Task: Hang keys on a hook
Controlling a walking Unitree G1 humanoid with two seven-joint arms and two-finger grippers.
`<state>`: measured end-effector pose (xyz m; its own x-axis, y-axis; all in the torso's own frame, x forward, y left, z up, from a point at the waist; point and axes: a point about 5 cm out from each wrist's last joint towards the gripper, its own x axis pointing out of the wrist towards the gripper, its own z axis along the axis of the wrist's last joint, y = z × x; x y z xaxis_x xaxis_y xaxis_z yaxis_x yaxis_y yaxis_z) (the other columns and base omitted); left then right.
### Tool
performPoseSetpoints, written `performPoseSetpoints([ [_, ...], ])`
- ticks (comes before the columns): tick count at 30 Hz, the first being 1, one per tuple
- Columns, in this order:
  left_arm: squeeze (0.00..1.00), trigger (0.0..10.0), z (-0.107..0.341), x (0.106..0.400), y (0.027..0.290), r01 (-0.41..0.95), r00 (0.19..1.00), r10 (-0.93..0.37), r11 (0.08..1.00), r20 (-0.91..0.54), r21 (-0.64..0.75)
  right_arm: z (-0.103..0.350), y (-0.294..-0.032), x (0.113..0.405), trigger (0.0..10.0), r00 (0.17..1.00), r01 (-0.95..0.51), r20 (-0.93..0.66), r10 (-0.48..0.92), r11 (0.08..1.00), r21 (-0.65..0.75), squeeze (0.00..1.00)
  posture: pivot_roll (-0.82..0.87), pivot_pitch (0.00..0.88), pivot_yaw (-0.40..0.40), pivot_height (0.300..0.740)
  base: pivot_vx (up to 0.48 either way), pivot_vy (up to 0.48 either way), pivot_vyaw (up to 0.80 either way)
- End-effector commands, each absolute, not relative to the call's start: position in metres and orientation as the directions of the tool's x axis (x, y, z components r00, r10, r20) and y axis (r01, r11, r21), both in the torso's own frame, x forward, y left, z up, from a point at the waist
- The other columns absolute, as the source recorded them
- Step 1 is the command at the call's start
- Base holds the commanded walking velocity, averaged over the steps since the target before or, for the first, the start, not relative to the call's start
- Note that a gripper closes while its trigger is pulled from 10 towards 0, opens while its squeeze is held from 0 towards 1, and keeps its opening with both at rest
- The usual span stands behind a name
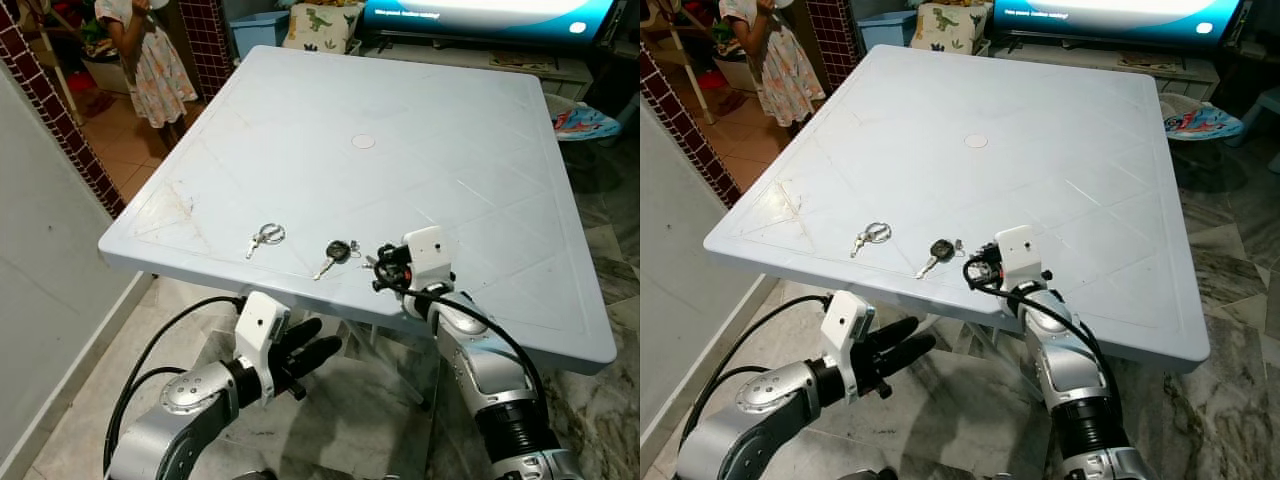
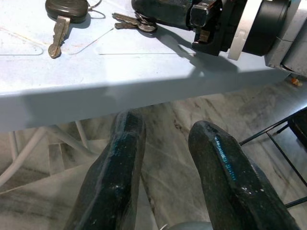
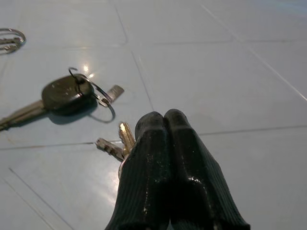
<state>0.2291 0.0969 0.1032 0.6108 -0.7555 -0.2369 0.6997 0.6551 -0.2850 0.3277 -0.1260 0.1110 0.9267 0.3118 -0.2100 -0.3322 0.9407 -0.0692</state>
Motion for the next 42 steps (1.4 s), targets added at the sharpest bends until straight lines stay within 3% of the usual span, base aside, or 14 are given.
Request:
performPoseSetpoints([
  [1,0.0,10.0,0.103,0.229,0.099,0.697,0.618,-0.748,0.664,-0.241,-0.271,0.108,-0.128,0.328,0.0,0.925,-0.325,-0.23,0.302,0.943,-0.071,0.0,-0.05,0.109,0.032,0.74,0.0,0.0,0.0],
  [8,0.0,10.0,0.103,0.23,0.099,0.699,0.618,-0.747,0.664,-0.245,-0.265,0.104,-0.132,0.328,0.0,0.931,-0.289,-0.255,0.26,0.954,-0.085,0.0,-0.05,0.113,0.034,0.74,0.0,0.0,0.0],
  [14,0.0,10.0,0.102,0.231,0.098,0.7,0.618,-0.746,0.665,-0.246,-0.258,0.104,-0.148,0.331,0.0,0.961,-0.161,-0.249,0.122,0.977,-0.14,0.0,-0.05,0.114,0.033,0.74,0.0,0.0,0.0],
  [17,0.0,10.0,0.102,0.231,0.098,0.699,0.621,-0.744,0.668,-0.247,-0.257,0.123,-0.162,0.335,0.0,0.993,-0.006,-0.118,-0.017,0.981,-0.194,0.0,-0.05,0.114,0.033,0.74,0.0,0.0,0.0],
  [20,0.0,10.0,0.102,0.231,0.098,0.699,0.621,-0.744,0.668,-0.246,-0.255,0.143,-0.165,0.335,0.0,0.998,0.068,0.01,-0.067,0.971,-0.231,0.0,-0.05,0.114,0.033,0.74,0.0,0.0,0.0],
  [25,0.0,10.0,0.102,0.232,0.097,0.699,0.622,-0.743,0.669,-0.246,-0.254,0.157,-0.167,0.337,0.0,0.99,0.134,0.08,-0.119,0.966,-0.22,0.0,-0.05,0.115,0.033,0.74,0.0,0.0,0.0],
  [40,0.0,10.0,0.101,0.232,0.096,0.693,0.628,-0.74,0.673,-0.244,-0.257,0.16,-0.16,0.337,0.0,0.991,0.108,0.105,-0.086,0.967,-0.23,0.0,-0.05,0.118,0.027,0.74,0.0,0.0,0.0],
  [41,0.0,10.0,0.101,0.232,0.096,0.693,0.627,-0.74,0.673,-0.244,-0.258,0.158,-0.158,0.337,1.8,0.994,0.088,0.083,-0.07,0.967,-0.238,0.0,-0.05,0.118,0.027,0.74,0.0,0.0,0.0],
  [42,0.0,10.0,0.101,0.231,0.096,0.694,0.626,-0.74,0.672,-0.244,-0.259,0.155,-0.154,0.335,10.0,0.997,0.065,0.059,-0.053,0.973,-0.222,1.0,-0.06,0.119,0.026,0.74,0.0,0.0,0.0],
])
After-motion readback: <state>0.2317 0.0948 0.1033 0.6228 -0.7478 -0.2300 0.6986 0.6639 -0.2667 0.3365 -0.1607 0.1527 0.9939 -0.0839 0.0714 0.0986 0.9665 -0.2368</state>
